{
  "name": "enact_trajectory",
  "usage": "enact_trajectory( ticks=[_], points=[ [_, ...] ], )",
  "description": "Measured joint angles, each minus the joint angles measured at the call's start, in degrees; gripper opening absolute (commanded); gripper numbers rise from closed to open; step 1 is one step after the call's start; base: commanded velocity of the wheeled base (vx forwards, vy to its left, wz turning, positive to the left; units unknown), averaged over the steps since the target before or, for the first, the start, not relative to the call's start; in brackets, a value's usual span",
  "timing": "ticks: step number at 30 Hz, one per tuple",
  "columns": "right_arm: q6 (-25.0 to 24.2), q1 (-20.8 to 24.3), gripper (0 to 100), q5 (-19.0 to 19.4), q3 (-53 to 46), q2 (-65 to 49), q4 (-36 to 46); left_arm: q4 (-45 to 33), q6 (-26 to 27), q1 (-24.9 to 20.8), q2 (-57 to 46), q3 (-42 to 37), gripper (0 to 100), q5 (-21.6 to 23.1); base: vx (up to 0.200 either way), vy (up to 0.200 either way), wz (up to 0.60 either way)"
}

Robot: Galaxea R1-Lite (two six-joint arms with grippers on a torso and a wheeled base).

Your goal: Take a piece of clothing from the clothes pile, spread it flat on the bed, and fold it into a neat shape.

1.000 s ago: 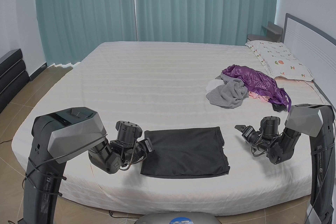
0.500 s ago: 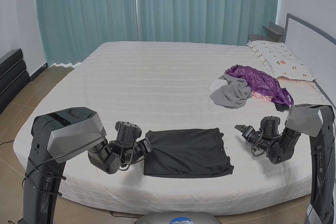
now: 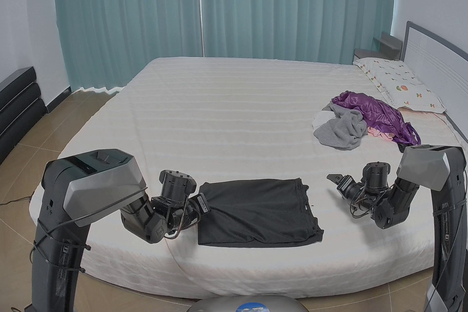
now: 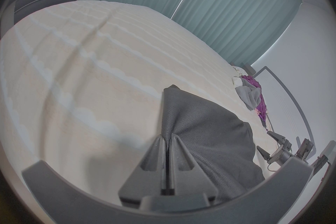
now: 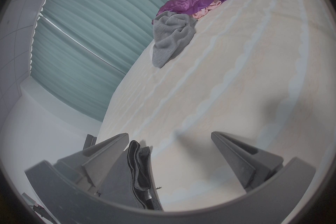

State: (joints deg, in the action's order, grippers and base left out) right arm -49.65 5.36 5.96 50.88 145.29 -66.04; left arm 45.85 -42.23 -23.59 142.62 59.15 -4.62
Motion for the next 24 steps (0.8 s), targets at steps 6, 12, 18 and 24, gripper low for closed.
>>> enact_trajectory(
  ticks=[6,12,18,24],
  points=[
    [0.0,0.0,100,0.0,0.0,0.0,0.0,0.0,0.0,0.1,-0.6,-0.8,0,-0.1,0.0,0.2,0.0],
    [0.0,0.0,100,0.0,0.0,0.0,0.0,-0.1,0.2,0.3,-1.1,-1.5,0,-0.1,0.0,0.2,0.0],
    [0.0,0.0,100,0.0,0.0,0.0,0.0,-0.1,0.2,0.8,-1.2,-1.6,0,-0.1,0.0,0.2,0.0],
    [0.0,0.0,100,0.0,0.0,0.0,0.0,-0.1,0.3,0.9,-1.3,-1.7,0,-0.1,0.0,0.2,0.0]
  ],
)
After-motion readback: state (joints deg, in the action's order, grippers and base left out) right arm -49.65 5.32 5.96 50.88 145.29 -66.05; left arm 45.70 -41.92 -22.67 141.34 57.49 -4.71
